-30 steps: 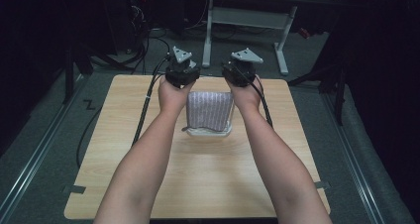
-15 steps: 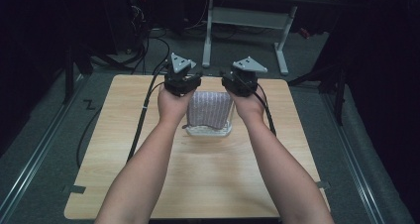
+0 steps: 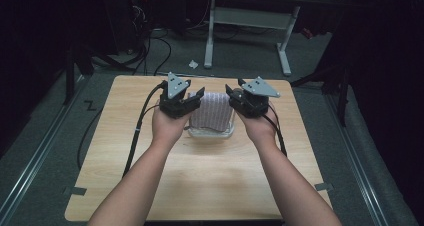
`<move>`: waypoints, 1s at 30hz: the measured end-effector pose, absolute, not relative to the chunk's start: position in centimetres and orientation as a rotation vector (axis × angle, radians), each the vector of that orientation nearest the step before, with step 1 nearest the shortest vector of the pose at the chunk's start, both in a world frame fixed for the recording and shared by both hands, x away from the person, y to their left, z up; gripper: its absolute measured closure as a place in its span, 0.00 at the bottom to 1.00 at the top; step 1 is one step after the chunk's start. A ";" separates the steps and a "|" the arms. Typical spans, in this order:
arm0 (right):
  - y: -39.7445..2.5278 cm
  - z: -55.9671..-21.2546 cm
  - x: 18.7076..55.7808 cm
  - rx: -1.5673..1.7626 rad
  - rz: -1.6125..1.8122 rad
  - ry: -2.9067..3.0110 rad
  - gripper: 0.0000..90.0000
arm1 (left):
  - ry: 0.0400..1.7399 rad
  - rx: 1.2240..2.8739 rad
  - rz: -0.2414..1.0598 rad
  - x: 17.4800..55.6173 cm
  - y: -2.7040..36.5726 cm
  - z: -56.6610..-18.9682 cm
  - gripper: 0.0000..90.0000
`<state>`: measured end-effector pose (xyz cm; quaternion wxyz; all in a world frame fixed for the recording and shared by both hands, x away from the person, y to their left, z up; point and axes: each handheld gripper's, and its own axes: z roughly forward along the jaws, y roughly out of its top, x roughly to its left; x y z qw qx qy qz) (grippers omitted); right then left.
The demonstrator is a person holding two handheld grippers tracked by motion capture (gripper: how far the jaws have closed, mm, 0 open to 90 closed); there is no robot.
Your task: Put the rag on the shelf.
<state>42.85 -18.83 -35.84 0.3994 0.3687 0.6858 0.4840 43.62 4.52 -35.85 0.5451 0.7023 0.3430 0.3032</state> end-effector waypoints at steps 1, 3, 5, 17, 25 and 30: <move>-18.9 -36.0 42.5 0.928 1.221 1.738 0.58 | 0.810 1.664 0.726 43.2 4.6 -35.9 0.52; -19.0 -36.2 42.1 0.924 1.227 1.739 0.58 | 0.809 1.662 0.733 42.5 4.9 -35.9 0.51; -19.1 -36.7 41.2 0.912 1.231 1.749 0.57 | 0.833 1.660 0.710 41.7 5.2 -36.2 0.49; -20.1 -39.5 38.8 0.919 1.195 1.814 0.56 | 0.829 1.775 0.628 39.7 5.8 -40.0 0.43; -20.5 -42.5 38.0 0.935 1.159 1.873 0.55 | 0.864 1.825 0.567 39.2 6.5 -43.2 0.43; -20.7 -44.3 37.4 0.955 1.150 1.904 0.55 | 0.875 1.852 0.548 38.7 6.6 -44.6 0.43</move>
